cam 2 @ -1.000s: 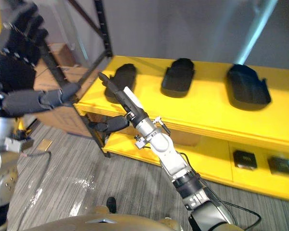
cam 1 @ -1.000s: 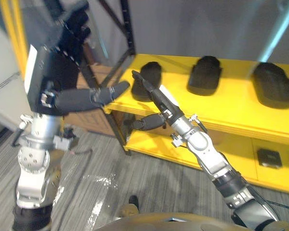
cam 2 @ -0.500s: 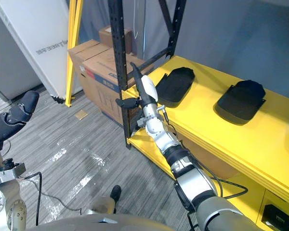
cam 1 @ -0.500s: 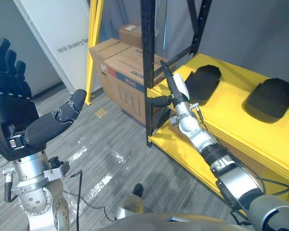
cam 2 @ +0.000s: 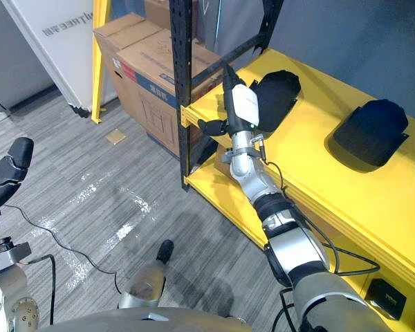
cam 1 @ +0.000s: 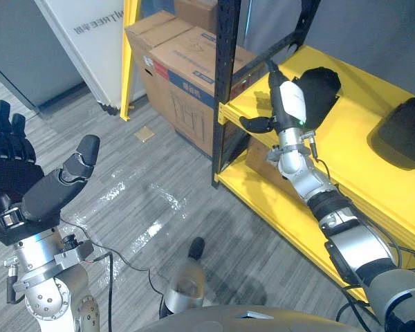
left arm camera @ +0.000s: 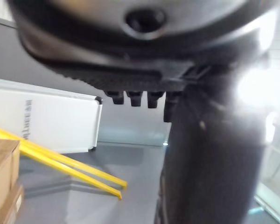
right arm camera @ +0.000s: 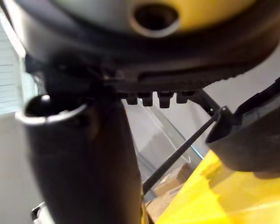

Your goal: Walk over and take three plastic housings, then place them on the shelf

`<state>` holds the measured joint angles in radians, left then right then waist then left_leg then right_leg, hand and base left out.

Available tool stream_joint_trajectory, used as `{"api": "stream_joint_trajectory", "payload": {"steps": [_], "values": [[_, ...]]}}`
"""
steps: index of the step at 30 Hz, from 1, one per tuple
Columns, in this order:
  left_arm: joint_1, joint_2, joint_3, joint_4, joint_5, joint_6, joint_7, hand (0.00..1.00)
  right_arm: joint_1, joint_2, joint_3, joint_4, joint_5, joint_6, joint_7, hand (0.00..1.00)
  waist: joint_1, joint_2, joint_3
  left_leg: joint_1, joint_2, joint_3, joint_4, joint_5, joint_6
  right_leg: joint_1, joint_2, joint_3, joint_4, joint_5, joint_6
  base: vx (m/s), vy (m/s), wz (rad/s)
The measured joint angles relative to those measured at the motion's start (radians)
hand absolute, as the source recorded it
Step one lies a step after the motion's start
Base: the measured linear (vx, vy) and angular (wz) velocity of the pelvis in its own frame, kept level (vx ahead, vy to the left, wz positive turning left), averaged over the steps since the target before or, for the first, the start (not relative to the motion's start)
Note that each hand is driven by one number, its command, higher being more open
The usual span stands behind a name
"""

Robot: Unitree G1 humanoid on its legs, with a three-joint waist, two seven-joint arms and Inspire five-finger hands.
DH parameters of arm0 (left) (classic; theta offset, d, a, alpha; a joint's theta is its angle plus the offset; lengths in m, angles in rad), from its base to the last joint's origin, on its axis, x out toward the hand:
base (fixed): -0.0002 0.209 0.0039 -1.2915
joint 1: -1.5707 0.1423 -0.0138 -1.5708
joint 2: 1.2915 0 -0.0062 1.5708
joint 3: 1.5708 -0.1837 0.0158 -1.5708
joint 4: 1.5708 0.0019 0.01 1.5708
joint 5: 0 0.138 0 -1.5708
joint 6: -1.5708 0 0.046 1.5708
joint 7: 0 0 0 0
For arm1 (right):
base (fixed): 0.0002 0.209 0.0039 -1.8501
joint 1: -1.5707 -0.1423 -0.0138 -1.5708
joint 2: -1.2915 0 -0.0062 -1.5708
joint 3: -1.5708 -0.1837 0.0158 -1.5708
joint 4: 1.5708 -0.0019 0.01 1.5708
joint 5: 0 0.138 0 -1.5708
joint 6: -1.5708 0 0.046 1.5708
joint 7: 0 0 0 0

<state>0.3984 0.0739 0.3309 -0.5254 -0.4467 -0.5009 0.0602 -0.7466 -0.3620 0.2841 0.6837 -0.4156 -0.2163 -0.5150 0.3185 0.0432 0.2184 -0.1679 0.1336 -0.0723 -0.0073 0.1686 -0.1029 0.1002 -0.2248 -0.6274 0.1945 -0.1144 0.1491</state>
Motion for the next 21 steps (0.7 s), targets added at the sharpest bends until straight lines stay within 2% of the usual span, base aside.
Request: {"api": "stream_joint_trajectory", "payload": {"steps": [1,4,7,10,12,17,21], "values": [[-0.001,-0.001,-0.002,0.009,-0.033,0.001,-0.01,1.0,0.001,-0.012,-0.032,-0.09,0.009,0.0,-0.004,1.0,-0.014,-0.006,0.023,-0.005,0.006,0.017,0.0,0.0,0.0,-0.018,-0.001,0.02,0.01,0.0,-0.001,-0.03,-0.023,-0.29],[-0.003,-0.001,-0.006,0.012,-0.057,0.003,-0.016,1.0,0.025,-0.031,-0.067,-0.238,0.043,-0.008,-0.003,1.0,-0.025,-0.019,0.038,-0.021,0.015,0.039,0.002,0.0,0.0,-0.051,0.001,0.048,0.016,0.0,-0.002,-0.02,-0.02,-0.27],[-0.008,-0.001,-0.02,0.012,-0.088,0.003,-0.033,1.0,0.086,-0.035,-0.114,-0.408,0.07,-0.028,0.003,1.0,-0.052,-0.042,0.053,-0.031,0.02,0.061,0.006,0.002,-0.003,-0.084,0.002,0.078,0.022,0.001,-0.002,0.01,-0.04,-0.27],[-0.028,0.003,-0.022,0.013,-0.096,0.002,-0.039,1.0,0.14,-0.035,-0.131,-0.52,0.101,-0.053,0.048,1.0,-0.077,-0.06,0.086,-0.034,0.028,0.09,0.049,-0.023,-0.005,-0.089,0.003,0.113,0.025,0.006,-0.001,0.0,-0.03,-0.32],[-0.065,0.004,-0.021,0.013,-0.096,0.002,-0.039,1.0,0.186,-0.035,-0.136,-0.609,0.154,-0.061,0.121,1.0,-0.082,-0.064,0.093,-0.066,0.044,0.11,0.099,-0.054,-0.008,-0.115,0.014,0.142,0.019,0.012,-0.009,-0.01,-0.023,-0.37],[-0.153,0.034,-0.019,0.013,-0.091,0.002,-0.037,1.0,0.19,-0.038,-0.117,-0.635,0.2,-0.066,0.281,1.0,-0.104,-0.065,0.134,-0.084,0.06,0.124,0.157,-0.088,-0.013,-0.12,0.028,0.17,0.01,0.024,-0.01,0.0,-0.006,-0.17],[-0.195,0.067,-0.011,0.014,-0.07,0.005,-0.038,1.0,0.183,-0.058,-0.075,-0.628,0.228,-0.066,0.359,1.0,-0.101,-0.07,0.142,-0.104,0.068,0.123,0.189,-0.101,-0.016,-0.129,0.036,0.187,0.009,0.026,-0.011,0.01,0.0,-0.06]]}}
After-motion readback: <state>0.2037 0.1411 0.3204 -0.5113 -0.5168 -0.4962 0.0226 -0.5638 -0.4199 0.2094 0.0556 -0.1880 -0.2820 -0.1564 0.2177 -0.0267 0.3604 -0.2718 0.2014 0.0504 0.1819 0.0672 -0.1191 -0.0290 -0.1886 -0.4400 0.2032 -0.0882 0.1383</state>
